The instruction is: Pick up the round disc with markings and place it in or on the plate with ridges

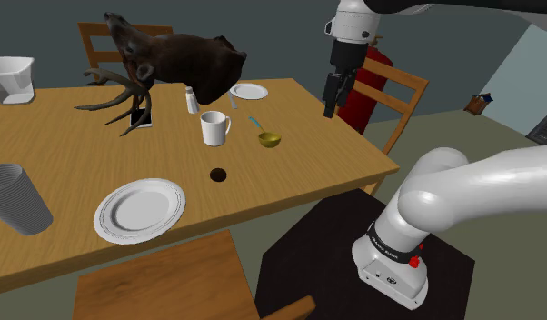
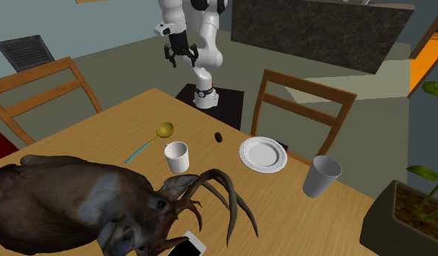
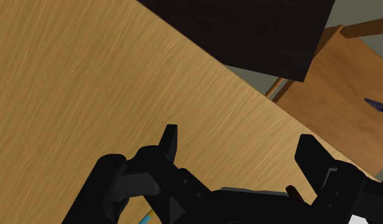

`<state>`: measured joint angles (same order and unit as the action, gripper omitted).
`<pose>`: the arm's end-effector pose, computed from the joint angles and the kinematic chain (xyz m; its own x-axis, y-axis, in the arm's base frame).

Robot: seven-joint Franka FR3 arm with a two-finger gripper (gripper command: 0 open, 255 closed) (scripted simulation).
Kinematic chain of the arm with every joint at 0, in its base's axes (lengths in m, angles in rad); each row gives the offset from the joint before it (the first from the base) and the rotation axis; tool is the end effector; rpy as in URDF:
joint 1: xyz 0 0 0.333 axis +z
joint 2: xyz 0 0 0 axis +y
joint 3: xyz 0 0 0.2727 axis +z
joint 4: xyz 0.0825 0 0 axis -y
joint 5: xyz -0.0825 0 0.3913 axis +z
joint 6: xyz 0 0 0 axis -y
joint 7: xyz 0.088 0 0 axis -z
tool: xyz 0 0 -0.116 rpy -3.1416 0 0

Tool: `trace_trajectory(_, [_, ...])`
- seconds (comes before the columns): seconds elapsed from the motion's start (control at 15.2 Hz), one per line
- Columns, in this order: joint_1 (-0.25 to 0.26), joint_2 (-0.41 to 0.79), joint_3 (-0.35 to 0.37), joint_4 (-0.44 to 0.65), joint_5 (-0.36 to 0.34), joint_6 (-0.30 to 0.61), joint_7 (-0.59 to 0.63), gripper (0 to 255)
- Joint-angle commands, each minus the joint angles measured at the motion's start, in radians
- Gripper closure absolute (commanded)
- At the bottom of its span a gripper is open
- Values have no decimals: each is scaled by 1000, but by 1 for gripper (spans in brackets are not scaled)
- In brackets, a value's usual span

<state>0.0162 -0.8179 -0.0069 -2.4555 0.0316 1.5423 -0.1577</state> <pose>0.3299 0.0066 0.5121 0.9816 0.1696 -0.0882 0.1656 -0.9849 -0.0510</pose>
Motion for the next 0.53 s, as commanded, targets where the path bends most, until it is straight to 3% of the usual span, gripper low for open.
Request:
trace_trajectory(0.0, [0, 0, 0, 0, 0, 0, 0, 0])
trace_trajectory(0.46, [26, 119, 154, -54, 78, 210, 193, 0])
